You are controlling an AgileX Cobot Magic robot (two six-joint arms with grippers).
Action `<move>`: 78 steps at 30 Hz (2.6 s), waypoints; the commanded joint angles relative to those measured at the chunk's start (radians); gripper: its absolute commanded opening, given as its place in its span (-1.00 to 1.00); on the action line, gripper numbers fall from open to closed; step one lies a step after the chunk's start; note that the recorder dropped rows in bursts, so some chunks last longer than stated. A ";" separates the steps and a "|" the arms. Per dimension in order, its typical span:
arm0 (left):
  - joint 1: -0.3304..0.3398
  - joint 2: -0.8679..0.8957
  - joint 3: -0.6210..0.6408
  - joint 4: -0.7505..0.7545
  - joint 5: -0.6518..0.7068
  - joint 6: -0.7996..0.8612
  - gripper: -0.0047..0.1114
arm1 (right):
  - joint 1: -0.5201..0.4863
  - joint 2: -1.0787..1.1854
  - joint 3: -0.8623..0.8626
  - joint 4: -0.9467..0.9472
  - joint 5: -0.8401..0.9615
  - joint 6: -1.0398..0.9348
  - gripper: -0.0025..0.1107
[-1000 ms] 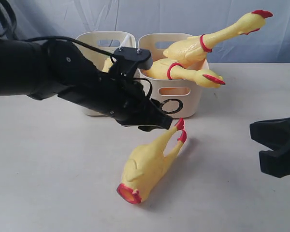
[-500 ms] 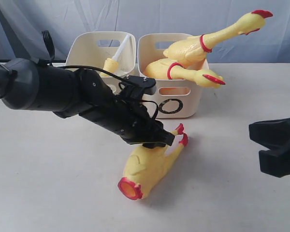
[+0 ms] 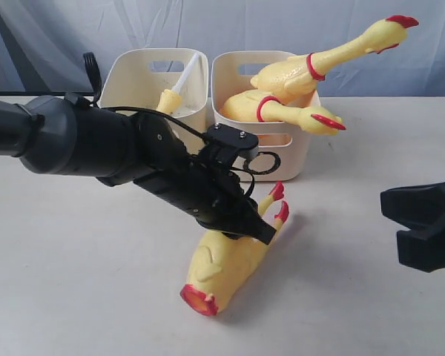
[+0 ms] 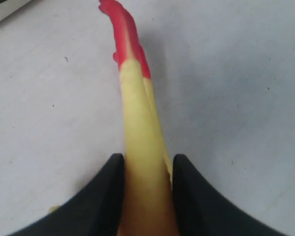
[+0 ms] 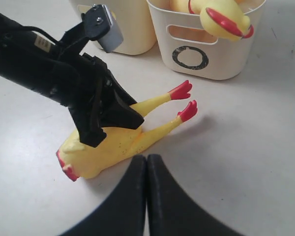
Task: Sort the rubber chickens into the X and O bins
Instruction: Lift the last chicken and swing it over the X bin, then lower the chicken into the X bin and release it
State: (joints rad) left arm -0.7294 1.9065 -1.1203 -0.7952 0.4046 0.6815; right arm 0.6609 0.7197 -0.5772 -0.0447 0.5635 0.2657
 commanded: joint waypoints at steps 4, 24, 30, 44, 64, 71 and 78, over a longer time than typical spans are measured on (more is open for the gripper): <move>-0.009 -0.005 0.002 0.042 0.039 -0.002 -0.92 | -0.002 -0.006 0.005 -0.002 -0.007 -0.004 -0.97; -0.002 -0.321 0.002 0.458 -0.101 -0.174 -0.92 | -0.002 -0.006 0.005 -0.002 -0.005 -0.004 -0.97; 0.088 -0.368 0.002 0.540 -0.261 -0.289 -0.92 | -0.002 -0.006 0.005 -0.002 -0.002 -0.004 -0.97; 0.180 -0.342 0.002 0.626 -0.808 -0.279 -0.92 | -0.002 -0.006 0.005 0.020 0.001 -0.004 -0.97; 0.331 -0.107 0.002 0.749 -1.025 -0.326 -0.92 | -0.002 -0.006 0.005 0.030 0.005 -0.004 -0.97; 0.359 -0.051 -0.017 0.746 -1.030 -0.371 -0.92 | -0.002 -0.006 0.005 0.030 0.003 -0.004 -0.97; 0.359 -0.022 -0.017 0.746 -1.018 -0.393 -0.67 | -0.002 -0.006 0.005 0.032 0.001 -0.004 -0.97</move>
State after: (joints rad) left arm -0.3725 1.8789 -1.1286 -0.0474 -0.5924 0.3027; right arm 0.6609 0.7197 -0.5772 -0.0158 0.5671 0.2659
